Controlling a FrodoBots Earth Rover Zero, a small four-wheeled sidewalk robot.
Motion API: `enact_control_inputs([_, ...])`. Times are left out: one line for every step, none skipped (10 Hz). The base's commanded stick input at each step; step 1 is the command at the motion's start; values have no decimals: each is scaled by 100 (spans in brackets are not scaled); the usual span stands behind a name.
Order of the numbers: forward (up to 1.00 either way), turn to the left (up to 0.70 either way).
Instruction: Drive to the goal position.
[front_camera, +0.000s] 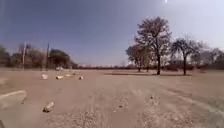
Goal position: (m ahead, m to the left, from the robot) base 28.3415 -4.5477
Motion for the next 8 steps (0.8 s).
enact_control_inputs([100, 0])
enact_control_inputs([100, 0])
enact_control_inputs([100, 0])
enact_control_inputs([100, 0])
enact_control_inputs([100, 0])
enact_control_inputs([100, 0])
enact_control_inputs([100, 0])
enact_control_inputs([100, 0])
